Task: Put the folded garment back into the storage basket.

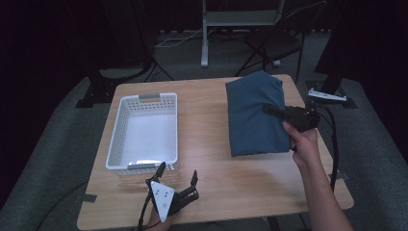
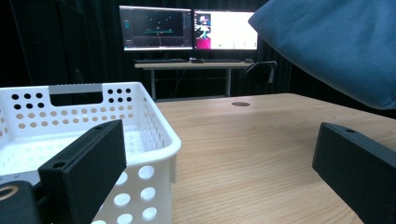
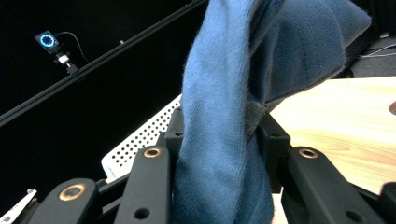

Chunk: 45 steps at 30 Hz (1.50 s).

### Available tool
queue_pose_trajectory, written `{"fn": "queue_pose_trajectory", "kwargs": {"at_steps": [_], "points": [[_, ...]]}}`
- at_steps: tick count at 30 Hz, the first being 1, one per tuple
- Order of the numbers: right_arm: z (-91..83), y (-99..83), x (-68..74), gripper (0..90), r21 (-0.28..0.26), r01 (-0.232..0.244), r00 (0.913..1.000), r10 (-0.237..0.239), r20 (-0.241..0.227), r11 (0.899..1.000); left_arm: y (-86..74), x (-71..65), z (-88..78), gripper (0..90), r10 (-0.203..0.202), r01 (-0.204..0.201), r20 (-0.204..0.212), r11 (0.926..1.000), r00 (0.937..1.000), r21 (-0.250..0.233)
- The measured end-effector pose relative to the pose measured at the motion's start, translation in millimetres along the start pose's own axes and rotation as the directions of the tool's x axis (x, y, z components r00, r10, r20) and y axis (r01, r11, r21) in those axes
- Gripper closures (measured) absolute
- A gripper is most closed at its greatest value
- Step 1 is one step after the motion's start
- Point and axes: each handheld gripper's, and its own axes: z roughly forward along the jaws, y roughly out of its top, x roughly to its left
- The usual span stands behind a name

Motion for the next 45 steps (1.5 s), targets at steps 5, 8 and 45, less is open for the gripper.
{"fn": "queue_pose_trajectory", "kwargs": {"at_steps": [5, 8, 45], "points": [[11.8, 4.3, 6.4, 64.9, 0.006, 0.005, 0.9997, -0.005, -0.023, 1.0, 0.2, 0.6, 0.4, 4.2, -0.004, 0.004, 0.005, 1.0, 1.0, 0.003], [19.0, 4.0, 8.8, 64.9, 0.001, -0.014, 0.9988, 0.014, -0.046, 1.0, 0.3, 0.5, 0.6, 4.3, -0.004, 0.004, 0.004, 1.0, 1.0, 0.007], [140.5, 5.7, 46.5, 64.6, 0.064, -0.032, 0.9873, 0.041, -0.153, 0.997, -0.3, 0.6, -0.2, 4.3, -0.002, 0.002, 0.01, 1.0, 1.0, -0.009]]}}
